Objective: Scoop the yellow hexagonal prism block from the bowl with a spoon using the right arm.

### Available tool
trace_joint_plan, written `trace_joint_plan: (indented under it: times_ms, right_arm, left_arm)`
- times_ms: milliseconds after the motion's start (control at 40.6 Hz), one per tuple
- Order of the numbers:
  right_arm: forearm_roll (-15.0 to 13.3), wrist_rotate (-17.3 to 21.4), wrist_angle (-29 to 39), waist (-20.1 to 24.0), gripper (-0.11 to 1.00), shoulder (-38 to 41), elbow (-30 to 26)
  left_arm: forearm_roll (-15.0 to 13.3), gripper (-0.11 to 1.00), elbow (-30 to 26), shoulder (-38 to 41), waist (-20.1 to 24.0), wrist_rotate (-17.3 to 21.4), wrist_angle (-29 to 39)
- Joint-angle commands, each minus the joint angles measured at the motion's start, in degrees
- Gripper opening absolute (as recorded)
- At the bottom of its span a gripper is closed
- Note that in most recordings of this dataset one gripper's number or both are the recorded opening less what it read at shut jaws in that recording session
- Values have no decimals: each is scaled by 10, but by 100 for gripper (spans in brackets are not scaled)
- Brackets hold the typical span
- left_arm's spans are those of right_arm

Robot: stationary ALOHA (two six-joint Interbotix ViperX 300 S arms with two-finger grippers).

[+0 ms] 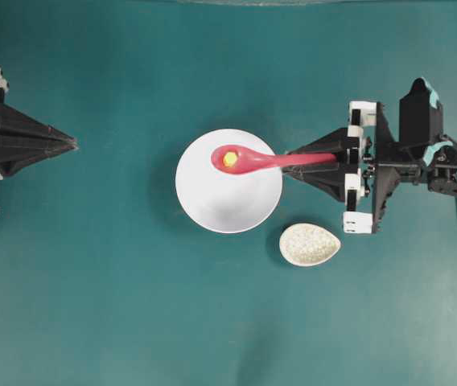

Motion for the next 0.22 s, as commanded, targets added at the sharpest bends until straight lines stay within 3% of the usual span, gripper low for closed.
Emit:
trace_joint_plan:
  times_ms: [0,197]
  right_arm:
    - [1,1,-1,3,24,-11,-5]
    - [-2,-3,-4,3,24,-11,-5]
  left_arm:
    - [2,1,-13,5,1,0,-8]
    - [2,1,-11,6,1,0,-8]
